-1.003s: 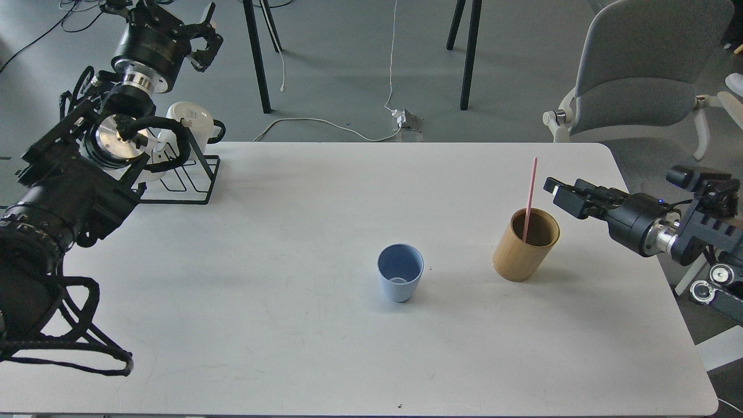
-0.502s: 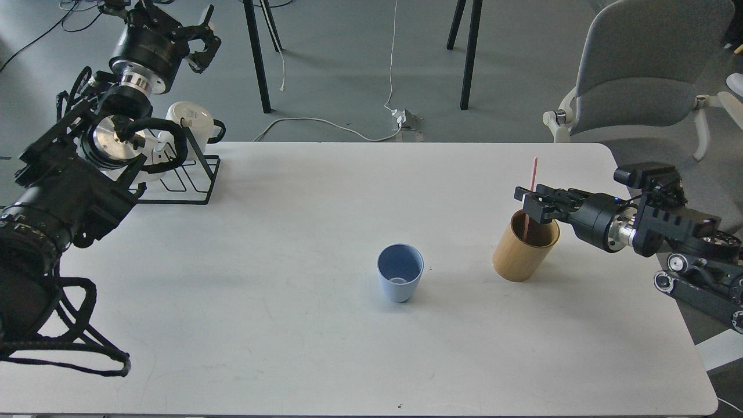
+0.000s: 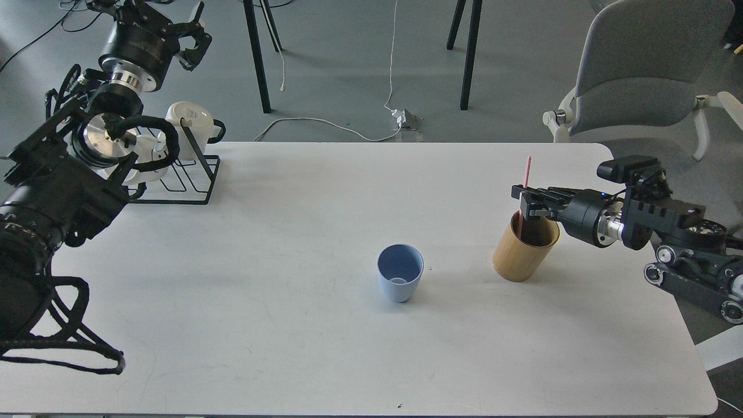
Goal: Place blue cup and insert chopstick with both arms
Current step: 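Grasp the straw with the right gripper and pull it upward, then move the straw over the blue cup and lower it inside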
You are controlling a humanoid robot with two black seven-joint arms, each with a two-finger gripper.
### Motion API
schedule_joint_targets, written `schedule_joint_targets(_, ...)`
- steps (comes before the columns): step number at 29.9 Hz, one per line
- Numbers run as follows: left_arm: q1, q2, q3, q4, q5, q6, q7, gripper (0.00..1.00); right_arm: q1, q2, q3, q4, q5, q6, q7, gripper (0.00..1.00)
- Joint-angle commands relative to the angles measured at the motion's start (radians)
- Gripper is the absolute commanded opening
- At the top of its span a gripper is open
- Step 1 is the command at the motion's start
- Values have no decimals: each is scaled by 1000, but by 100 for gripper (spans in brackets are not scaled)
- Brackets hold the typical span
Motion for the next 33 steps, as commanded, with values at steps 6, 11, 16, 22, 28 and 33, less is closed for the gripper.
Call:
schedule_joint_targets(6,0,6,-2,0,0,0,0,100,94,-195,14,165,-19,90,-1,1)
schedule_joint_targets(11,0,10,-2,0,-2,0,-2,100,248,-291,20,242,16,153,-1,1)
schedule_joint_targets(16,0,10,-2,0,-2,0,-3,100,383,-275,26,234,161,167,-21,1)
schedule_joint_targets(22,0,9,-1,0,-2,0,-2,100,358,-92,9,240,234,158,-56,0)
schedule_joint_targets(28,0,9,-2,0,-2,0,-3,100,280,119,5,185,231,136,-61,0)
schedule_joint_targets(33,-1,13,-6,0,-3,0,-2,100,248,246,5,81,222,133,-60,0)
